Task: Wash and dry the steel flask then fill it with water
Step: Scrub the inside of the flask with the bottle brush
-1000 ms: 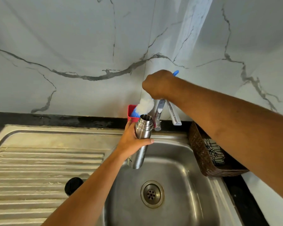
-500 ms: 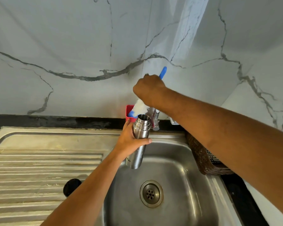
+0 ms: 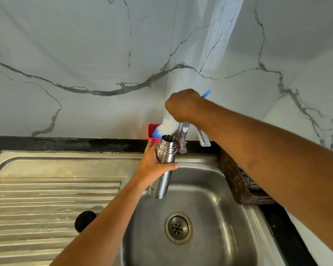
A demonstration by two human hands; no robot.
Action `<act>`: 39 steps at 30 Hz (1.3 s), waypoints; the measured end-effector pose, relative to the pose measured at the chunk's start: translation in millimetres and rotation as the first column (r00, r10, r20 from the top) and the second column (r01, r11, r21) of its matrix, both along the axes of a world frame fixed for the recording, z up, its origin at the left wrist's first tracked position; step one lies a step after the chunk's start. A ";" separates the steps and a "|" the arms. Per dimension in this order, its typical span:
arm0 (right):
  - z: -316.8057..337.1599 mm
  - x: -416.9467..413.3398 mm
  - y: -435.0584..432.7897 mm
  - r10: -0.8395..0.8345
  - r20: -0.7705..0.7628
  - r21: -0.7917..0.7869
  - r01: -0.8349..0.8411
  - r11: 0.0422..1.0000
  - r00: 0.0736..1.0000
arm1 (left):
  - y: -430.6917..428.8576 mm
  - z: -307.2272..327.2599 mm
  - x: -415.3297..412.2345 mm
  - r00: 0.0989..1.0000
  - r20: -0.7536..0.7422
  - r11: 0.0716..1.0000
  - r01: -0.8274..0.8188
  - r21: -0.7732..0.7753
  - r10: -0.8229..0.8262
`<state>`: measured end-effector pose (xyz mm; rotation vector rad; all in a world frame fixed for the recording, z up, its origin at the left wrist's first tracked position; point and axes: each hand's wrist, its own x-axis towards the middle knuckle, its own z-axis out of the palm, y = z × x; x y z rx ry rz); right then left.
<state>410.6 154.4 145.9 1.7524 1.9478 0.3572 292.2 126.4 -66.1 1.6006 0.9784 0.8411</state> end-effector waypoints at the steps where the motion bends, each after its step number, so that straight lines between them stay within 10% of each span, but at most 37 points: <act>1: -2.7 -1.2 -2.6 -0.009 0.005 0.013 0.009 1.000 1.000 | 0.2 0.6 1.0 1.000 -0.009 1.000 -0.005 -0.003 0.005; 11: 47.8 32.9 -70.9 -0.192 -0.260 0.239 0.256 0.937 0.946 | 2.5 10.2 0.0 0.995 -0.096 0.997 -0.005 -0.082 -0.003; 20: 80.3 100.7 -208.1 -0.194 -0.738 0.196 0.481 0.855 0.646 | -5.5 37.0 -3.3 0.980 -0.197 0.994 -0.012 -0.108 -0.010; 39: 139.4 39.5 -300.0 -0.314 -0.595 0.078 0.442 0.894 0.740 | -73.0 56.9 -25.4 0.997 -0.080 1.000 0.016 -0.004 -0.016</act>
